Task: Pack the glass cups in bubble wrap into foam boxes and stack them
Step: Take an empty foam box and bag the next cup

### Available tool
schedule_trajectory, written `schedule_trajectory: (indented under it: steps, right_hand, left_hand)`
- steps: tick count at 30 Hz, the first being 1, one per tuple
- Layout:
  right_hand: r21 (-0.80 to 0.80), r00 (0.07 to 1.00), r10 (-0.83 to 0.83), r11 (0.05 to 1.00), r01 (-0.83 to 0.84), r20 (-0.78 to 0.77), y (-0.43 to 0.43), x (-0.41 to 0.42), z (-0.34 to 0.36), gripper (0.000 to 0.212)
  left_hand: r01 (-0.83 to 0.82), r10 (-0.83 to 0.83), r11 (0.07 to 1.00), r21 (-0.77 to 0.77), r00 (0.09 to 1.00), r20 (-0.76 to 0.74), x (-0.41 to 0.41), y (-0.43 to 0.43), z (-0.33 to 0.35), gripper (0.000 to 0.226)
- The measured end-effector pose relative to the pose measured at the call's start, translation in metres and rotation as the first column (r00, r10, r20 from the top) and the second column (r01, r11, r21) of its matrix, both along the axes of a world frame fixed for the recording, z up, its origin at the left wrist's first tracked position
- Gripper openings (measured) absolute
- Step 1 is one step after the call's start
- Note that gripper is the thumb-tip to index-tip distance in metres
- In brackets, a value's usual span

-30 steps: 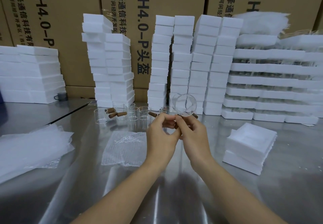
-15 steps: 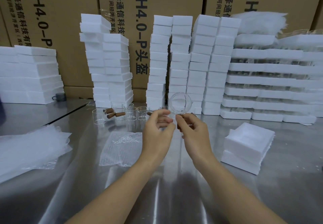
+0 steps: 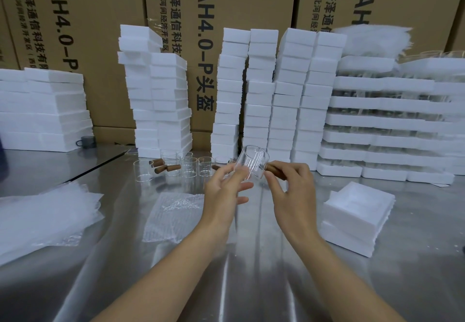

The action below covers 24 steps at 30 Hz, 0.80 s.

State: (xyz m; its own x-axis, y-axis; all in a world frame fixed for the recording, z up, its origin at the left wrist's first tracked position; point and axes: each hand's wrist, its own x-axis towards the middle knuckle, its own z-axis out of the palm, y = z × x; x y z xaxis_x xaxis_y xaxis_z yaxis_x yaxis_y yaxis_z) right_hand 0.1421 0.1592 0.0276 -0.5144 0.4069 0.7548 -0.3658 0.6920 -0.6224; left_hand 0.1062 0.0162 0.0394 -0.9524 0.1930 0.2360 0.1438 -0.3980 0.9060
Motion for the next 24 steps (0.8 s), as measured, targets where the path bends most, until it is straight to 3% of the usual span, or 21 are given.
schedule_trajectory:
  steps: [6,9,15,18,21,24]
  right_hand:
    - [-0.038,0.999,-0.007,0.999,0.005,-0.031,-0.003,0.001,0.003,0.035]
    - [-0.157,0.998,0.067,0.985,-0.067,-0.004,-0.009,0.000,0.003,0.055]
    - [-0.213,0.938,0.324,0.931,-0.295,0.119,-0.016,0.001,0.000,0.057]
    - [-0.216,0.927,0.356,0.921,-0.325,0.121,-0.018,0.001,-0.002,0.067]
    - [-0.182,0.931,0.349,0.927,-0.328,0.102,-0.018,0.000,-0.004,0.060]
    - [-0.154,0.946,0.304,0.946,-0.285,0.115,-0.015,-0.002,-0.004,0.055]
  left_hand:
    - [0.075,-0.090,0.990,0.122,0.989,0.121,-0.002,0.001,-0.004,0.044]
    - [0.129,-0.185,0.962,0.241,0.957,0.225,-0.003,0.000,-0.003,0.020]
    - [0.230,-0.323,0.920,0.318,0.904,0.281,-0.005,-0.004,-0.001,0.032]
    - [0.270,-0.354,0.924,0.272,0.874,0.334,-0.003,-0.004,-0.001,0.041]
    - [0.299,-0.380,0.918,0.258,0.850,0.364,-0.001,-0.001,-0.002,0.055]
    - [0.265,-0.339,0.936,0.232,0.856,0.391,-0.002,0.002,-0.005,0.054]
